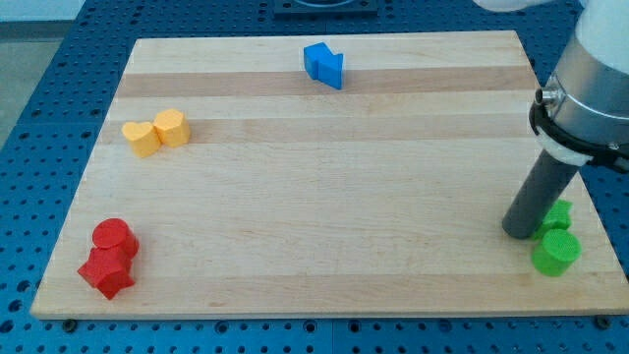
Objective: Move blue cube towards the top right
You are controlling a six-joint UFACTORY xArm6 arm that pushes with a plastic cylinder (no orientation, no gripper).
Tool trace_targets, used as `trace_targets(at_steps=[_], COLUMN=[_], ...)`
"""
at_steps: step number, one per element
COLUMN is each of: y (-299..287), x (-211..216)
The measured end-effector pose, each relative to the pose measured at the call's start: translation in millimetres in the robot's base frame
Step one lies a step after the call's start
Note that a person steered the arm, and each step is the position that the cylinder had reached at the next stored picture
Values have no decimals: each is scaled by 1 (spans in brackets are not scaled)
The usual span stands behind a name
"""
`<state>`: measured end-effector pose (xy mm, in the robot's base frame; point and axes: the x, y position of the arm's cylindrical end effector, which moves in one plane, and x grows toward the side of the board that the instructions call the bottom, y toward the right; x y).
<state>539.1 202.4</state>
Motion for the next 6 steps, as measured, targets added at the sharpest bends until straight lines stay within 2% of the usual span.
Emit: trace_targets(at_steps=[1,4,5,6], y=[-5,-184,-234,-267], x=[-4,-34,-60,-120])
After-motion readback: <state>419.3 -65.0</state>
